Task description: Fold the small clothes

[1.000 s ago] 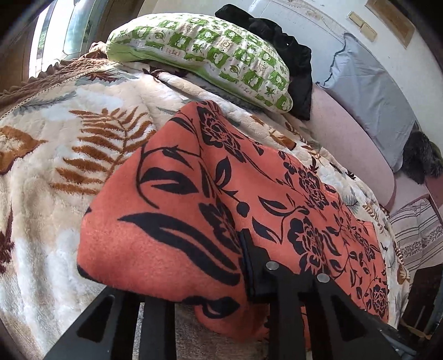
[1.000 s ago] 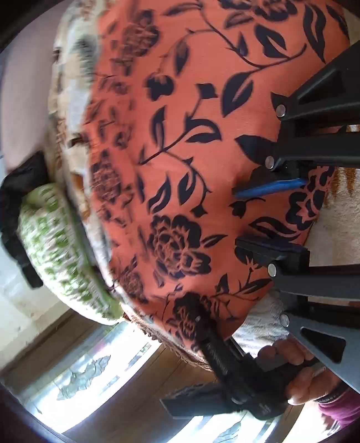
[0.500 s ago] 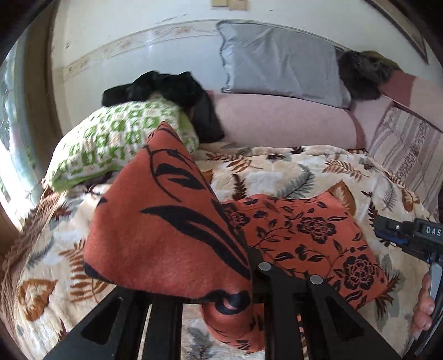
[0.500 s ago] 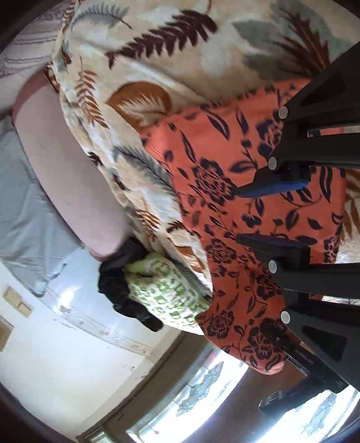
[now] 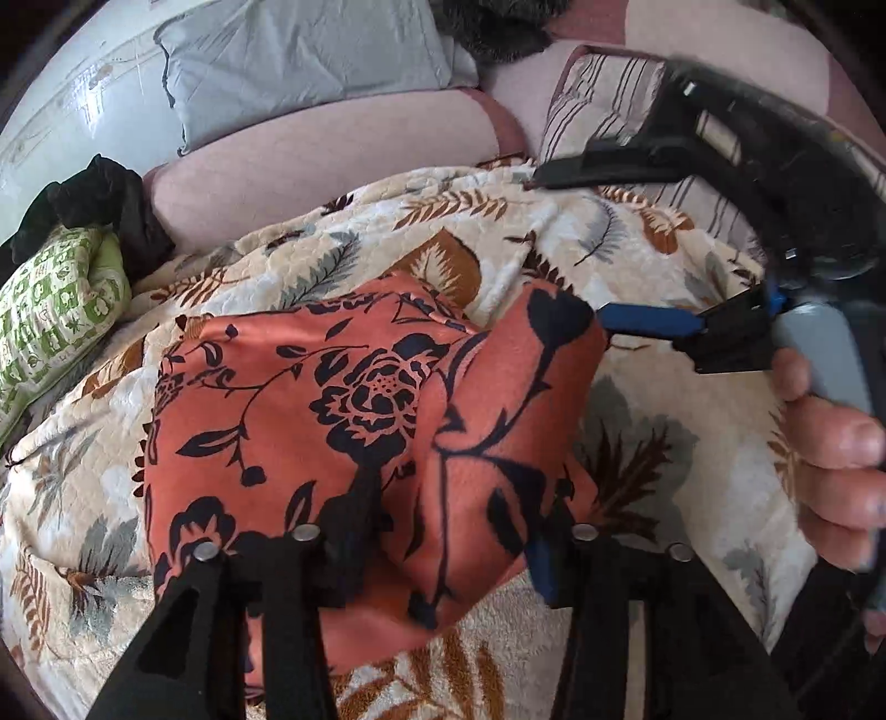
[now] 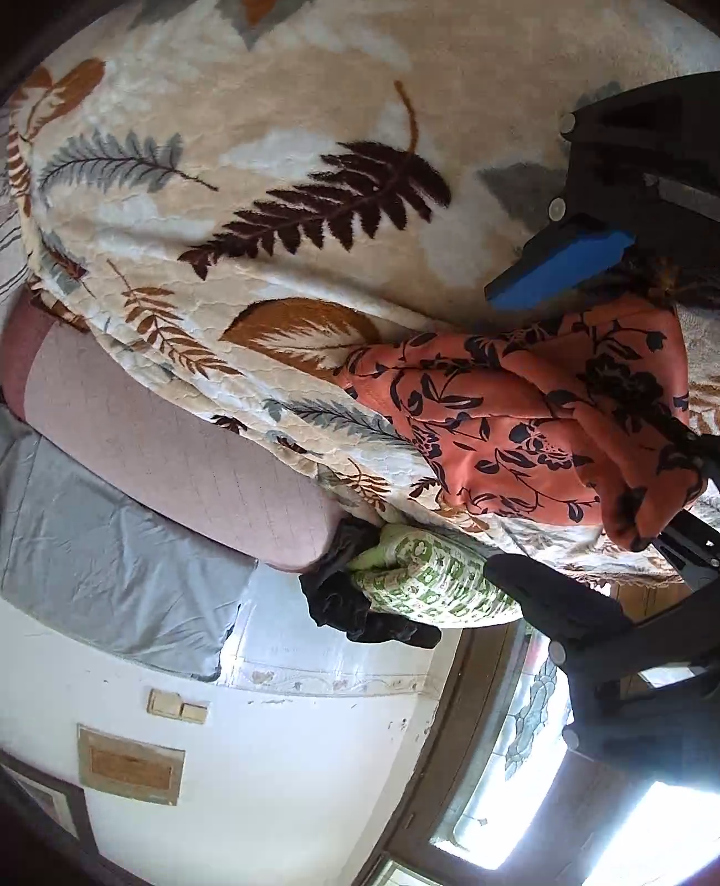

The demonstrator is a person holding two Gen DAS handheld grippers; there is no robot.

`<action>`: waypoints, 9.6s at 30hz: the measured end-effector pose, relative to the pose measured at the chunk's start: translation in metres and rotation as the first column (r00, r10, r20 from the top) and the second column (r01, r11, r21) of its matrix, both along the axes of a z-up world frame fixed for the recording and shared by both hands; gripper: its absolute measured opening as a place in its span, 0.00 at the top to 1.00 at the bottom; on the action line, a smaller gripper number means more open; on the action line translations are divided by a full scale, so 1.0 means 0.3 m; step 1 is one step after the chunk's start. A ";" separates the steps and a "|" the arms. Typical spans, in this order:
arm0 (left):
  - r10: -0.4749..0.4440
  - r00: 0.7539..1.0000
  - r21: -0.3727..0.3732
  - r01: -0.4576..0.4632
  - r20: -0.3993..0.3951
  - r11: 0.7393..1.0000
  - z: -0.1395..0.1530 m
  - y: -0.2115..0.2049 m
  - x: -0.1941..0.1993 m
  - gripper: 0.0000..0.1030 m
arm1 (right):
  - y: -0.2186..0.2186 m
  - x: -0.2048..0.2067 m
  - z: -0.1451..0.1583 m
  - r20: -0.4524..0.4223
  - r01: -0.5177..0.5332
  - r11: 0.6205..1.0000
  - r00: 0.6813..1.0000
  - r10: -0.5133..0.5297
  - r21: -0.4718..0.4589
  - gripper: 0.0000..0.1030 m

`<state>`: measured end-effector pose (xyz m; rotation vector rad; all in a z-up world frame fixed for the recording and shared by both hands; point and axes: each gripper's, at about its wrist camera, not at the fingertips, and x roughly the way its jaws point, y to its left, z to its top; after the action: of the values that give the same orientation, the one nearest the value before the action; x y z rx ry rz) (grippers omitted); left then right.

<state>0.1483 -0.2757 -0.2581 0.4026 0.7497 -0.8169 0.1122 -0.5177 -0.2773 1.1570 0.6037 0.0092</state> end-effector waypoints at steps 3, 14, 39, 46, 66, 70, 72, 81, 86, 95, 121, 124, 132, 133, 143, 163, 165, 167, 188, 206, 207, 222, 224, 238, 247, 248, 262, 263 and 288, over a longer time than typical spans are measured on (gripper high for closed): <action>0.014 0.999 -0.098 -0.011 0.037 0.995 0.060 0.131 0.002 0.21 | 0.031 0.023 0.006 -0.009 -0.031 0.999 0.999 0.031 -0.037 0.11; 0.275 0.961 -0.078 -0.274 0.010 0.959 -0.039 0.315 0.197 0.21 | 0.108 0.177 -0.054 -0.235 -0.113 0.975 0.970 0.067 -0.191 0.11; 0.350 0.935 -0.070 -0.347 0.048 0.935 -0.132 0.258 0.216 0.12 | 0.198 0.532 -0.084 -0.414 -0.299 0.662 0.910 -0.019 -0.687 0.82; 0.383 0.924 -0.068 -0.383 -0.005 0.921 -0.113 0.272 0.247 0.12 | 0.169 0.439 0.102 -0.271 -0.181 0.732 0.963 -0.004 -0.657 0.81; 0.399 0.917 -0.042 -0.398 0.014 0.916 -0.107 0.271 0.234 0.12 | 0.330 0.238 0.080 -0.375 -0.364 0.828 0.904 0.205 -0.426 0.80; 0.400 0.916 -0.034 -0.399 0.017 0.916 -0.108 0.266 0.225 0.12 | 0.391 0.149 0.073 -0.425 -0.392 0.774 0.888 0.176 -0.498 0.80; 0.391 0.920 -0.028 -0.391 -0.002 0.920 -0.108 0.266 0.226 0.11 | 0.398 0.118 -0.018 -0.488 -0.408 0.771 0.861 0.147 -0.489 0.79; 0.451 0.891 -0.074 -0.448 0.039 0.891 0.002 0.333 0.200 0.11 | 0.397 0.069 0.080 -0.317 -0.304 0.799 0.936 0.151 -0.519 0.79; 0.502 0.861 -0.112 -0.493 0.075 0.863 0.079 0.416 0.202 0.11 | 0.474 0.062 0.182 -0.168 -0.221 0.751 0.975 0.148 -0.622 0.76; 0.609 0.786 -0.143 -0.594 0.111 0.792 0.149 0.579 0.236 0.11 | 0.566 0.092 0.221 -0.077 -0.180 0.737 0.982 0.172 -0.652 0.12; 0.650 0.752 -0.123 -0.639 0.106 0.759 0.132 0.686 0.270 0.11 | 0.593 0.137 0.190 -0.089 -0.204 0.740 0.977 0.192 -0.641 0.12; 0.638 0.763 -0.112 -0.628 0.102 0.770 0.119 0.655 0.275 0.11 | 0.588 0.136 0.191 -0.089 -0.202 0.741 0.978 0.190 -0.641 0.12; 0.607 0.790 -0.082 -0.602 0.080 0.794 0.074 0.544 0.304 0.11 | 0.540 0.154 0.182 -0.080 -0.201 0.762 0.978 0.193 -0.615 0.31; 0.601 0.795 -0.075 -0.596 0.078 0.799 0.064 0.526 0.309 0.11 | 0.531 0.167 0.178 -0.091 -0.210 0.767 0.976 0.196 -0.606 0.43; 0.539 0.837 0.078 -0.546 0.093 0.834 -0.090 0.384 0.361 0.11 | 0.345 0.297 -0.014 -0.320 -0.273 0.881 0.936 0.149 -0.387 0.59; 0.573 0.818 0.060 -0.575 0.036 0.816 -0.099 0.412 0.402 0.11 | 0.372 0.399 0.043 -0.305 -0.292 0.833 0.939 0.158 -0.470 0.49; 0.567 0.822 0.063 -0.570 0.056 0.820 -0.097 0.407 0.392 0.11 | 0.388 0.343 0.066 -0.301 -0.300 0.835 0.938 0.171 -0.461 0.49; 0.562 0.824 0.065 -0.566 0.064 0.822 -0.095 0.405 0.385 0.11 | 0.408 0.291 0.082 -0.327 -0.306 0.827 0.932 0.158 -0.472 0.49; 0.567 0.822 0.054 -0.570 0.063 0.820 -0.101 0.403 0.395 0.11 | 0.398 0.279 0.060 -0.342 -0.340 0.817 0.921 0.189 -0.465 0.43; 0.564 0.823 0.051 -0.567 0.061 0.822 -0.108 0.406 0.399 0.11 | 0.334 0.275 0.037 -0.351 -0.341 0.849 0.915 0.200 -0.403 0.43; 0.564 0.824 0.050 -0.566 0.061 0.823 -0.110 0.407 0.399 0.11 | 0.331 0.272 0.038 -0.347 -0.338 0.853 0.916 0.201 -0.398 0.43; 0.559 0.829 0.034 -0.559 0.013 0.828 -0.139 0.448 0.405 0.09 | 0.344 0.295 0.005 -0.369 -0.390 0.839 0.895 0.250 -0.379 0.34; 0.560 0.828 0.035 -0.560 -0.020 0.828 -0.148 0.463 0.411 0.09 | 0.325 0.288 0.016 -0.351 -0.366 0.851 0.907 0.234 -0.377 0.34; 0.540 0.842 0.030 -0.540 -0.001 0.841 -0.131 0.483 0.394 0.09 | 0.276 0.271 0.052 -0.321 -0.300 0.846 0.933 0.163 -0.441 0.34; 0.507 0.860 0.029 -0.509 0.050 0.860 -0.109 0.446 0.373 0.09 | 0.250 0.262 0.041 -0.334 -0.290 0.848 0.932 0.144 -0.444 0.34; 0.508 0.860 0.028 -0.510 0.048 0.860 -0.109 0.446 0.374 0.09 | 0.247 0.261 0.039 -0.332 -0.288 0.850 0.932 0.144 -0.440 0.34; 0.515 0.857 0.011 -0.515 -0.010 0.857 -0.115 0.458 0.397 0.09 | 0.304 0.305 -0.063 -0.442 -0.381 0.819 0.879 0.177 -0.429 0.33; 0.514 0.857 -0.002 -0.515 -0.025 0.857 -0.110 0.465 0.402 0.09 | 0.307 0.303 -0.055 -0.435 -0.378 0.814 0.883 0.175 -0.441 0.33; 0.362 0.932 -0.091 -0.360 -0.004 0.928 -0.047 0.371 0.358 0.09 | 0.357 0.290 0.032 -0.351 -0.341 0.726 0.925 0.147 -0.597 0.33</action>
<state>0.2556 -0.1644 -0.2722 0.1790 0.7439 -0.4974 0.1992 -0.4105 -0.2678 0.3827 0.9249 -0.1325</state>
